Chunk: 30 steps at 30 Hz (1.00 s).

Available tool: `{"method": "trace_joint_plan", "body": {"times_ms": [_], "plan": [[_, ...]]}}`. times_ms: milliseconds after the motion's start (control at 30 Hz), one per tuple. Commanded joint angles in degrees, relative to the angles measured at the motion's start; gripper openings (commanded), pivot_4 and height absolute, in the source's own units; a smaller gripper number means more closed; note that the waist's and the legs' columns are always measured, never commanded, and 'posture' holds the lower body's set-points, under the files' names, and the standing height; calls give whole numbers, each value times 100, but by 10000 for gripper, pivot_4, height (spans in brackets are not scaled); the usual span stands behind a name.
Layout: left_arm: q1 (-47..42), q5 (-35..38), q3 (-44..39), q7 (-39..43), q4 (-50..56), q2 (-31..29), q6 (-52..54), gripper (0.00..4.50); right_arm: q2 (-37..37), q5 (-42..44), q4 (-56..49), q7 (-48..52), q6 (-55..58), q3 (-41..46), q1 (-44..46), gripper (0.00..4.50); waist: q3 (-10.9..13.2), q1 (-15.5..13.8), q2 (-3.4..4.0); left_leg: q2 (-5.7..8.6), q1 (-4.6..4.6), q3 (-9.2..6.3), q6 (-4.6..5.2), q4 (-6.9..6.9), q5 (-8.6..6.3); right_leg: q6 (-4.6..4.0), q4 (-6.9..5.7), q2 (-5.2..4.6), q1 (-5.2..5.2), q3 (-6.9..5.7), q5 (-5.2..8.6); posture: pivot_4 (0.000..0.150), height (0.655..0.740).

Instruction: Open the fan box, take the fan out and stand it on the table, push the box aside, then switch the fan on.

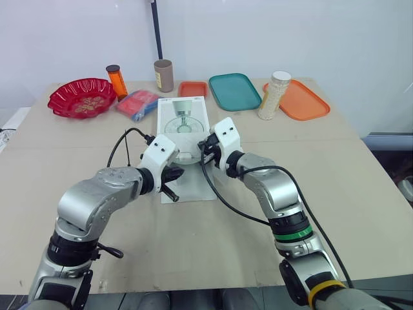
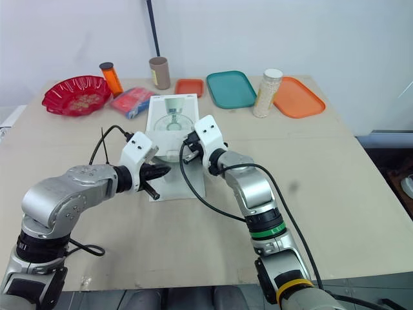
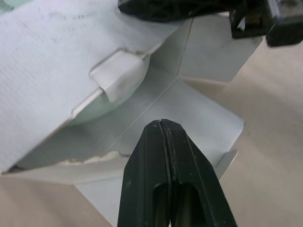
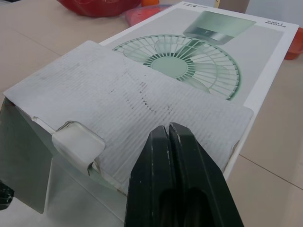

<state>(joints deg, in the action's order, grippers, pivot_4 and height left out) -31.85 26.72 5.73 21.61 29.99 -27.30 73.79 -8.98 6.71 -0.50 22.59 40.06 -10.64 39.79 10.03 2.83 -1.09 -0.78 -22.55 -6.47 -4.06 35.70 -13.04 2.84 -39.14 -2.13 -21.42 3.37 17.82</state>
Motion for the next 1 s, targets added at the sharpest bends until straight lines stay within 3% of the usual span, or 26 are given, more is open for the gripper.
{"method": "trace_joint_plan", "body": {"times_ms": [33,433,633,833,1000], "plan": [[28,-14,-205,-118,298,-45,105,0,2,-18,-80,35,-9,-55,-75,620,0,2,0,0,0,0,0,0,0,0,0,0,0,0,0,1500,7400],[201,177,-885,-127,687,-349,756,0,-35,-81,-46,83,19,-186,-122,620,0,11,0,-1,1,0,0,-1,0,0,0,1,0,0,0,1500,7400],[237,119,-953,-125,500,-526,585,0,-51,-89,-11,122,-1,-190,-101,620,-1,-2,-2,0,3,0,-3,-3,1,0,0,0,2,0,0,1500,7400],[66,241,-1110,-116,508,-400,700,0,-49,-128,32,130,-47,-193,-104,620,-1,-2,-2,0,4,0,-3,-4,2,0,0,0,2,0,0,1500,7400],[-324,643,-1470,-57,543,166,914,0,-45,-159,55,128,-74,-199,-104,620,-2,-6,-5,1,3,-1,-5,-2,3,0,0,-2,4,-3,0,1500,7400]]}}
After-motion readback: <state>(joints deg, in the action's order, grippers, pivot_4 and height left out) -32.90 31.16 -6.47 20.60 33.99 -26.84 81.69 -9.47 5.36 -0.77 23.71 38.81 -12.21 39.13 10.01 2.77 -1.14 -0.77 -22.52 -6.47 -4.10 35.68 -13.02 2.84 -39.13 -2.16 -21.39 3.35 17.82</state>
